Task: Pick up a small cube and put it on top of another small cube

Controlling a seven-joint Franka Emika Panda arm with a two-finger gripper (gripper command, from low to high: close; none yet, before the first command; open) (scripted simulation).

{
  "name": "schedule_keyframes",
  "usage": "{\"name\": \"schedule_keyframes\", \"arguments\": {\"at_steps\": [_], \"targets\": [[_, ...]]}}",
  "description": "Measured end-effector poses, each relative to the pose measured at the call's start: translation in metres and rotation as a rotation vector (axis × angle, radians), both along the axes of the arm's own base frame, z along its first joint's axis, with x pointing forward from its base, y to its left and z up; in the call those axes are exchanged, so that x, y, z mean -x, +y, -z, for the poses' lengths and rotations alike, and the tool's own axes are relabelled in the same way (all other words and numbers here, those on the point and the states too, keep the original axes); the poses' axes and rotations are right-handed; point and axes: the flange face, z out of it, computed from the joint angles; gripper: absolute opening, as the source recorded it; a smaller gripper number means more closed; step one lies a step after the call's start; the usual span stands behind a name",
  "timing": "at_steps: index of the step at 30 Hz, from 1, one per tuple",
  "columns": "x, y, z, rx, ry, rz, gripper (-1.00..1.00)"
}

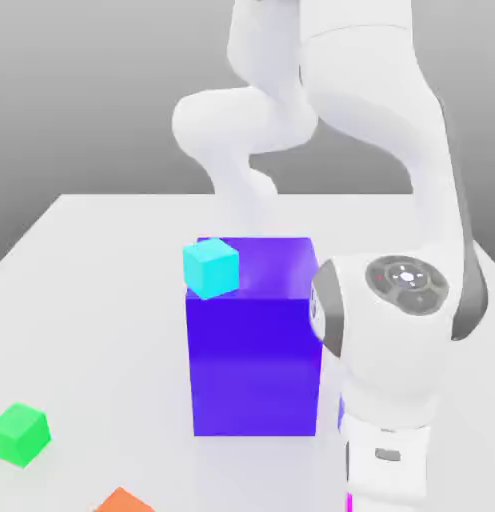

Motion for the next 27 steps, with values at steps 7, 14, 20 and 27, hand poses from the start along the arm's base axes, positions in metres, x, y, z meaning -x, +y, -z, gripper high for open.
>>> {"name": "schedule_keyframes", "arguments": {"at_steps": [7,14,20,27], "targets": [[0.000,-0.002,-0.047,0.000,0.001,0.002,-1.00],[-0.003,-0.170,-0.078,0.010,-0.003,0.305,-1.00],[0.045,-0.321,-0.096,0.009,0.000,0.600,-1.00],[0.109,-0.427,-0.066,0.001,-0.002,0.835,-1.00]]}}
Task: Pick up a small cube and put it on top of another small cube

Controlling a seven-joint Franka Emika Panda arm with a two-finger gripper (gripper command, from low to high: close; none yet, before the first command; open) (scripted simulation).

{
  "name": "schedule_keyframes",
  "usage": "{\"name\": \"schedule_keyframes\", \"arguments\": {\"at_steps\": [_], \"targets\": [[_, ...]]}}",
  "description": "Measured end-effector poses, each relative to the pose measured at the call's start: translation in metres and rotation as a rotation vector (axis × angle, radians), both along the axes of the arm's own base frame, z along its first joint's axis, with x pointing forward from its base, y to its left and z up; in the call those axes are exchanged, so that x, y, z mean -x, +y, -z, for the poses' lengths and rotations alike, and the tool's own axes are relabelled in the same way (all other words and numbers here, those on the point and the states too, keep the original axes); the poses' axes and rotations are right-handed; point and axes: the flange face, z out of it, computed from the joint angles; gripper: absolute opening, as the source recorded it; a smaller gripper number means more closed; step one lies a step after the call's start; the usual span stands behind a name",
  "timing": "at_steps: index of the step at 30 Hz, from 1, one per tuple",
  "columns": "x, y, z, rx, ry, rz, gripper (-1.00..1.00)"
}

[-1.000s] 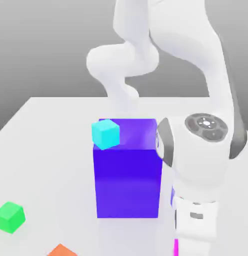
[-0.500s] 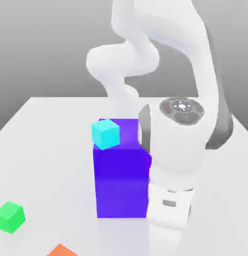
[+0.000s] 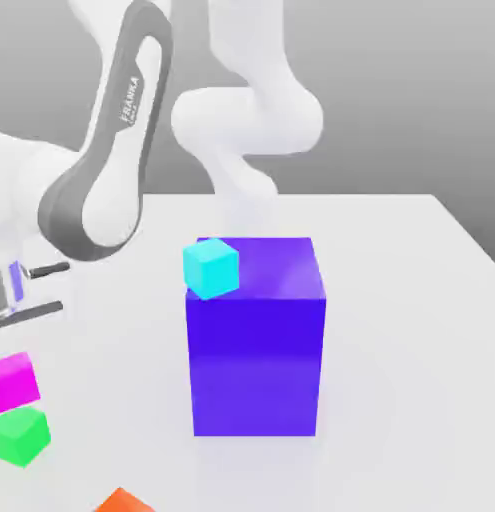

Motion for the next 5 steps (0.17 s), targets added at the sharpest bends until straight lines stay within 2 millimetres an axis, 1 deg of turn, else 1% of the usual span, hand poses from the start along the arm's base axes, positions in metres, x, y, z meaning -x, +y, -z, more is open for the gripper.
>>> {"name": "schedule_keyframes", "arguments": {"at_steps": [1,2,5], "targets": [[0.0015,-0.0009,0.0120,-0.001,0.001,0.003,-1.00],[0.0026,-0.0012,0.0196,-0.002,0.001,0.006,1.00],[0.0026,-0.0012,0.0196,-0.002,0.001,0.006,1.00]]}}
